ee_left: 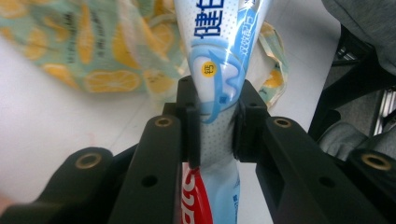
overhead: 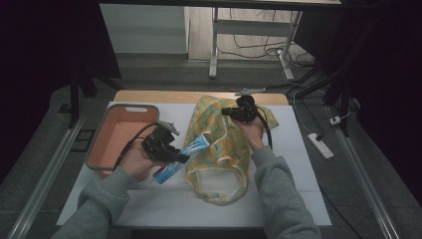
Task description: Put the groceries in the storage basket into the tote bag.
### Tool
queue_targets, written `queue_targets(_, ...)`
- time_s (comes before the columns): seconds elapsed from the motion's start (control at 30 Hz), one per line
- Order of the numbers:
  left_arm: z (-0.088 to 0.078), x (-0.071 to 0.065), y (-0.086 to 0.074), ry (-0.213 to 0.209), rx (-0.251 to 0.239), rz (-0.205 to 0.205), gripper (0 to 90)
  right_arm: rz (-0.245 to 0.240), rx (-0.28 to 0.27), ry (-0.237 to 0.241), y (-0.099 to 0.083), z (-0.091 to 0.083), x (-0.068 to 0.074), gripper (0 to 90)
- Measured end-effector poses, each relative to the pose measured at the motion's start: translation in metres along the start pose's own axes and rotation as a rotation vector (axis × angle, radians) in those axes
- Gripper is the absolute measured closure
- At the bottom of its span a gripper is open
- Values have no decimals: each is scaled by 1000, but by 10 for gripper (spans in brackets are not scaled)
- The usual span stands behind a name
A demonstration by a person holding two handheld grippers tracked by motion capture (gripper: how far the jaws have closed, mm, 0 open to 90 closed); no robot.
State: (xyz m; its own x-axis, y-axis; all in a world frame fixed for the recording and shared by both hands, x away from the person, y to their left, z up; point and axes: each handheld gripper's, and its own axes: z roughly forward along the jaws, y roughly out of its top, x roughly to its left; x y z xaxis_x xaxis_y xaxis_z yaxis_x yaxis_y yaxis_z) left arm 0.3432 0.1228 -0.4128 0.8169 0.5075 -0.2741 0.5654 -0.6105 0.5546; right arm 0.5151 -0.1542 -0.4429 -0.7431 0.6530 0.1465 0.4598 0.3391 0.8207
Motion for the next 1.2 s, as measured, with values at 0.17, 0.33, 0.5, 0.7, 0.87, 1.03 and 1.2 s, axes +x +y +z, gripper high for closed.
queue_targets(0.17,19,-7,1,-10,36,-30,752,4,-28,20,1,-2,2,895)
queue_targets(0.33,31,-5,-6,5,70,-65,752,-16,-72,48,6,-13,11,895)
queue_targets(0.5,39,-2,-9,17,102,-87,752,-13,-91,80,8,-22,13,895)
queue_targets(0.7,51,6,1,64,119,-119,752,-14,-84,108,5,-23,19,895)
queue_targets(0.87,57,15,6,80,140,-134,752,-8,-85,156,-4,-23,24,895)
queue_targets(1.03,59,25,4,98,155,-162,752,4,-111,178,-11,-32,21,895)
queue_targets(1.2,63,30,10,102,146,-183,751,22,-144,213,-10,-42,25,895)
